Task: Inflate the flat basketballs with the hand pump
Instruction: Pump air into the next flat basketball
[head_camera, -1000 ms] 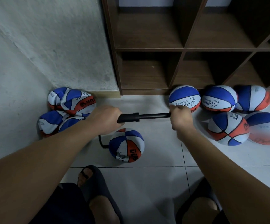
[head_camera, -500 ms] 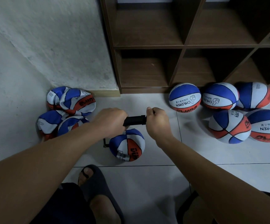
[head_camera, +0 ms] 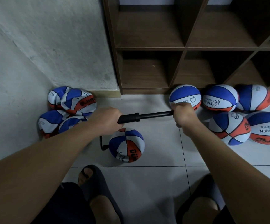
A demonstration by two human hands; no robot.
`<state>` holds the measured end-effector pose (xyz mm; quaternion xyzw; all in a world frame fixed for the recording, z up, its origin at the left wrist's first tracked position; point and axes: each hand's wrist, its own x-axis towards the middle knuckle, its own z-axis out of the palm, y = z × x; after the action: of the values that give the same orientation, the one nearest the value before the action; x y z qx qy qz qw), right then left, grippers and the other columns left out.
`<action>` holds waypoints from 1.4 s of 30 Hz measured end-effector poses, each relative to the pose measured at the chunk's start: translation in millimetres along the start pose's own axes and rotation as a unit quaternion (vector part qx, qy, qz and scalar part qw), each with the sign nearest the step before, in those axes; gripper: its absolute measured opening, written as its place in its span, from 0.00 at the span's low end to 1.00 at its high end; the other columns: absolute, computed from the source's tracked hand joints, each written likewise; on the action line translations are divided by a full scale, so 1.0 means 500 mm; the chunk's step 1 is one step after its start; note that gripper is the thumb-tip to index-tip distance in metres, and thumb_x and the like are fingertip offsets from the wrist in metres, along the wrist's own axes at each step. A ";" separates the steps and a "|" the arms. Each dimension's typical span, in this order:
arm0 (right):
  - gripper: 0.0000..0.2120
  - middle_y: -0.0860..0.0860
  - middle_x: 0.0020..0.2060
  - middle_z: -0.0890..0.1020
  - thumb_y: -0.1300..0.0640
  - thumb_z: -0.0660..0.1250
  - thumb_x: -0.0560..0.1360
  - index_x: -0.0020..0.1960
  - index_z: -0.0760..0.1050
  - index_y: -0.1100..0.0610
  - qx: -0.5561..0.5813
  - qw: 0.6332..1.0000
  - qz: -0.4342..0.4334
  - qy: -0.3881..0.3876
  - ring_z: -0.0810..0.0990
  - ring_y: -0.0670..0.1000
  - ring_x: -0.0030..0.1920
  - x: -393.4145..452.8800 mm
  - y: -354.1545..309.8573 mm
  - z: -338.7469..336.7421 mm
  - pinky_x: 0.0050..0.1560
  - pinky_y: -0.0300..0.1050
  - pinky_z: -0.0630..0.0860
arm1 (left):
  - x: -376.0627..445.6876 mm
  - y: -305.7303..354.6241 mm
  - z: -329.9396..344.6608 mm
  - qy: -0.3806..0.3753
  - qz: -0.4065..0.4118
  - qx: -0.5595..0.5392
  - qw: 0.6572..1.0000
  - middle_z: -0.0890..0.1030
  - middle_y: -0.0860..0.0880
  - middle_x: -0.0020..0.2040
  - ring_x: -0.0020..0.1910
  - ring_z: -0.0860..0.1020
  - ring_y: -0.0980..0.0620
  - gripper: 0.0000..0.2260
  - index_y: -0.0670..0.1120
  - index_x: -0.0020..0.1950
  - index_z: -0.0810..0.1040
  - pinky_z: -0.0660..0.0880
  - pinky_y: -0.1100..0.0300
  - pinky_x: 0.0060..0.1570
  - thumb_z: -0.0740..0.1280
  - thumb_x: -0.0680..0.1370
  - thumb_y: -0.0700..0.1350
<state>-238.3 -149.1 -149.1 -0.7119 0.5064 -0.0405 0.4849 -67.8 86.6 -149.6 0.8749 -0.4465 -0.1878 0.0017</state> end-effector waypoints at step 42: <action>0.18 0.52 0.34 0.75 0.50 0.58 0.88 0.42 0.72 0.56 0.039 0.997 -0.065 0.024 0.73 0.53 0.35 -0.085 -0.041 0.102 0.37 0.47 0.68 | 0.008 0.065 -0.022 0.052 0.019 0.063 0.996 0.77 0.52 0.35 0.34 0.78 0.49 0.14 0.55 0.37 0.68 0.66 0.57 0.31 0.70 0.79 0.48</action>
<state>-216.7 -83.2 -142.5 -0.7224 0.4686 -0.1089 0.4967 -87.6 62.2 -135.2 0.8730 -0.4736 -0.1133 -0.0264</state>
